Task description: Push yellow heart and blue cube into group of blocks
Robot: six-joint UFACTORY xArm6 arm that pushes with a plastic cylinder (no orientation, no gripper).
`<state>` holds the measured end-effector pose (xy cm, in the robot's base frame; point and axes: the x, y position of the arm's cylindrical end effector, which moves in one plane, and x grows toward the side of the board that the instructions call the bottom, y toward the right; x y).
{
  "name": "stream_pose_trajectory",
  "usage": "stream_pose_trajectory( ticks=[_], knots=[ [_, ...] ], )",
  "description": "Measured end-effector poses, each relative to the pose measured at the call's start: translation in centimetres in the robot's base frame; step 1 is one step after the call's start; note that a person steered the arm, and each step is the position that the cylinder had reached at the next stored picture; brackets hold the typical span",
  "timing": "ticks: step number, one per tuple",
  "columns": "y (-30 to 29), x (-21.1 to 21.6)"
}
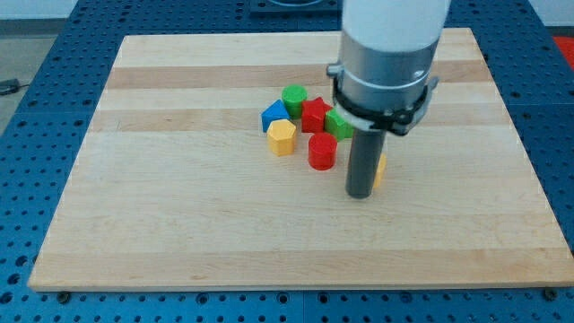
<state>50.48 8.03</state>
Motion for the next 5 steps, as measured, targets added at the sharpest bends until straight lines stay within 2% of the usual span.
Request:
stream_pose_trajectory(
  ticks=[1,3,5],
  knots=[
    [0.5,-0.6],
    [6.3,-0.9],
    [2.7,-1.0]
  ],
)
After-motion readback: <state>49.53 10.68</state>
